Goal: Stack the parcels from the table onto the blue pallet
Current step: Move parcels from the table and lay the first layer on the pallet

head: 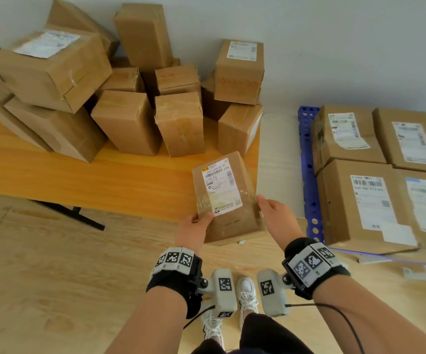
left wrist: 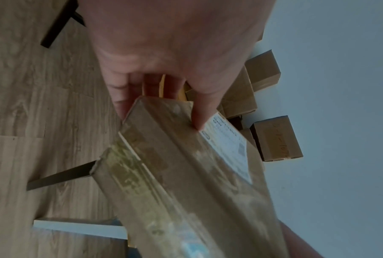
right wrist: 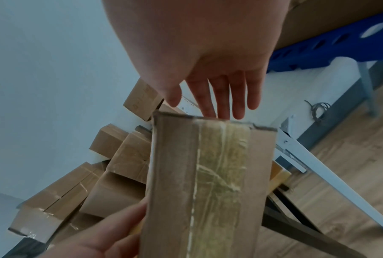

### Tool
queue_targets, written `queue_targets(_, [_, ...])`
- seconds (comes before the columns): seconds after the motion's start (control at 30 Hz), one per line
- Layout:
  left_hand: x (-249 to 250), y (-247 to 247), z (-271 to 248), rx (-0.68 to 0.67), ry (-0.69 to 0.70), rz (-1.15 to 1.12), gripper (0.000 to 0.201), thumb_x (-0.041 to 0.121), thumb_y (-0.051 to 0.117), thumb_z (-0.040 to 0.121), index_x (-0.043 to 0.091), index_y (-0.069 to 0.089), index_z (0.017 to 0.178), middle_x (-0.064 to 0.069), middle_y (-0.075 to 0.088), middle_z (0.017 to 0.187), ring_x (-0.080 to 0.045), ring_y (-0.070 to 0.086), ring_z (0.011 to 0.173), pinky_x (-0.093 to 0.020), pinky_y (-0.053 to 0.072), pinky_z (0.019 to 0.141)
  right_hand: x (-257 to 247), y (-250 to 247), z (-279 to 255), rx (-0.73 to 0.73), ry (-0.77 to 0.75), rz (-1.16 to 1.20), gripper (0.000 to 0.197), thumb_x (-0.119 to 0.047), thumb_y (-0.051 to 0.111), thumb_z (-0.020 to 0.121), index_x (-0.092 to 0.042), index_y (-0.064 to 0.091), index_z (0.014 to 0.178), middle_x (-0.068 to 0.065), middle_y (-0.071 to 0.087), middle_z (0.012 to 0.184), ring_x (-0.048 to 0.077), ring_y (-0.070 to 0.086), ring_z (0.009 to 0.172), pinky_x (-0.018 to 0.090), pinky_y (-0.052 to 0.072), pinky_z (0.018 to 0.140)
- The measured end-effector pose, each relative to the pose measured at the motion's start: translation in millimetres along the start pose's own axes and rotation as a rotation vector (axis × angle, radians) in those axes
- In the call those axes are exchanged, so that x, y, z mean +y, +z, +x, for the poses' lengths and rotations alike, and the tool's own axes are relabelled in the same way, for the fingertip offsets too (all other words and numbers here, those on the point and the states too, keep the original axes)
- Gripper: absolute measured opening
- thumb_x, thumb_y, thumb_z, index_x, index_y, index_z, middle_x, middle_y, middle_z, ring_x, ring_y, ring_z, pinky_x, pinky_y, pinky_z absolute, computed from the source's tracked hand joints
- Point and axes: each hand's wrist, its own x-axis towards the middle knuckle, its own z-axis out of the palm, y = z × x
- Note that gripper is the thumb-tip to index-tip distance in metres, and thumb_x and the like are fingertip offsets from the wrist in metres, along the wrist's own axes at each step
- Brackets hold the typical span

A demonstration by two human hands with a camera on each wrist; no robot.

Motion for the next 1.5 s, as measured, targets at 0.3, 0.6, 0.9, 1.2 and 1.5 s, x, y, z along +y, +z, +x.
queue_targets(0.3, [-3, -10, -2, -0.065, 0.061, 0.141, 0.053, 0.049, 0.044, 0.098, 0.023, 0.043, 0.144, -0.001, 0.056, 0.135, -0.025, 0.056, 0.117, -0.040, 0.043, 0.103, 16, 34, -3, -0.134, 0.026, 0.102, 0.051, -0.053, 0.045, 0.098, -0.021, 0.051, 0.137, -0.006, 0.066, 0.113, 0.015, 0.063, 0.101, 0.030, 0.049, 0.089])
queue_targets(0.6, [16, -19, -22, -0.144, 0.198, 0.167, 0.048, 0.042, 0.052, 0.097, 0.028, 0.043, 0.142, 0.002, 0.060, 0.130, -0.020, 0.061, 0.108, -0.039, 0.051, 0.095, 1, 22, -19, -0.046, -0.015, 0.135, 0.045, -0.047, 0.057, 0.094, -0.017, 0.052, 0.127, -0.006, 0.061, 0.103, 0.011, 0.060, 0.088, 0.021, 0.045, 0.067])
queue_targets(0.9, [73, -10, -73, -0.252, 0.368, -0.161, 0.049, 0.021, 0.073, 0.086, 0.026, 0.053, 0.130, 0.012, 0.065, 0.105, -0.005, 0.063, 0.093, -0.020, 0.052, 0.070, -9, -34, -59, 0.281, -0.091, 0.367, 0.048, -0.053, 0.061, 0.090, -0.022, 0.051, 0.124, -0.012, 0.063, 0.105, 0.002, 0.060, 0.091, 0.020, 0.047, 0.070])
queue_targets(1.2, [118, 39, -111, -0.378, 0.499, -0.169, 0.069, 0.020, 0.081, 0.076, 0.025, 0.048, 0.137, 0.004, 0.065, 0.116, -0.014, 0.065, 0.103, -0.038, 0.054, 0.094, -4, -109, -94, 0.503, -0.208, 0.443, 0.031, -0.051, 0.061, 0.090, -0.032, 0.061, 0.113, -0.016, 0.068, 0.097, 0.002, 0.064, 0.089, 0.020, 0.048, 0.073])
queue_targets(1.5, [149, 131, -152, -0.421, 0.582, -0.203, 0.038, 0.026, 0.068, 0.089, 0.026, 0.056, 0.126, 0.005, 0.068, 0.112, -0.011, 0.067, 0.101, -0.030, 0.055, 0.088, 42, -202, -102, 0.571, -0.284, 0.467, 0.026, -0.047, 0.067, 0.088, -0.034, 0.063, 0.110, -0.018, 0.070, 0.095, -0.004, 0.065, 0.087, 0.017, 0.052, 0.075])
